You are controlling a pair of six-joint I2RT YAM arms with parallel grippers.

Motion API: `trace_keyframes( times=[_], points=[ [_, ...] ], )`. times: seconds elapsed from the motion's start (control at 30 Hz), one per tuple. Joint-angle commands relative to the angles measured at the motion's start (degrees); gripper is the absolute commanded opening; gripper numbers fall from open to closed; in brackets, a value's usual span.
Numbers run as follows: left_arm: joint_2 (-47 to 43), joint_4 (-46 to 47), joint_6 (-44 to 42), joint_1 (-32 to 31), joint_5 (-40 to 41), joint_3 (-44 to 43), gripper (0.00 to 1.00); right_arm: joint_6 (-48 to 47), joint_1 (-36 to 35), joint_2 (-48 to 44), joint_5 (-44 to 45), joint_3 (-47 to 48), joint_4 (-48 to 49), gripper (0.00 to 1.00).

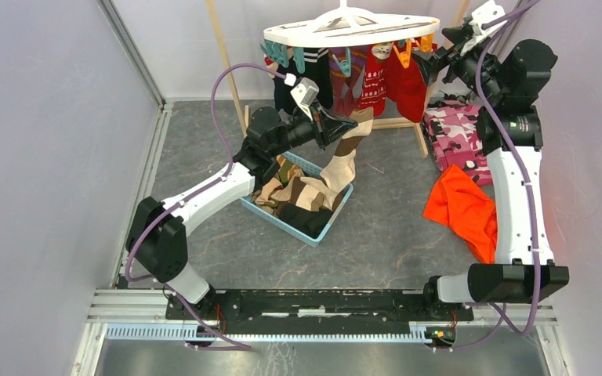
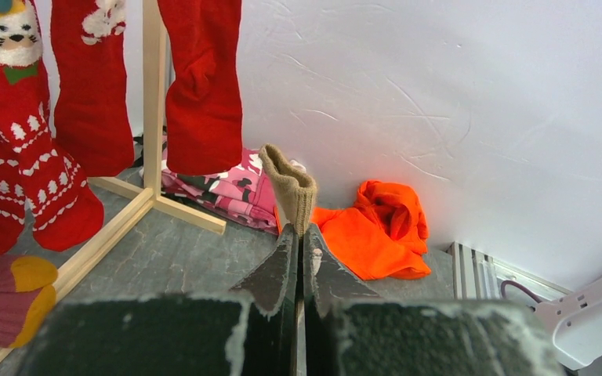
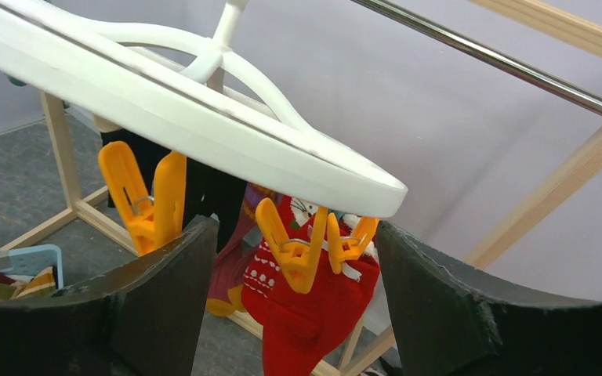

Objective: Clip the socks to the hanger
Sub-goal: Open the clamp at the hanger.

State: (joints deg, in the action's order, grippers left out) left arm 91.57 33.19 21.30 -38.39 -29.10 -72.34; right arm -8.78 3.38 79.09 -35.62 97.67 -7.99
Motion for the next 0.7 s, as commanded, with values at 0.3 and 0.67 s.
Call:
trace_keyframes(
  times=[0.3, 0.67],
  points=[
    [-2.5, 3.0, 1.6, -0.9, -0.2, 0.0, 0.02, -2.4, -4.7, 1.5, 11.9, 4.0, -2.9, 0.78],
    [-2.6, 3.2, 1.7, -1.2, 0.0, 0.1, 0.02, 1.7, -7.4, 2.8, 16.5, 4.8, -1.7, 0.72]
  ],
)
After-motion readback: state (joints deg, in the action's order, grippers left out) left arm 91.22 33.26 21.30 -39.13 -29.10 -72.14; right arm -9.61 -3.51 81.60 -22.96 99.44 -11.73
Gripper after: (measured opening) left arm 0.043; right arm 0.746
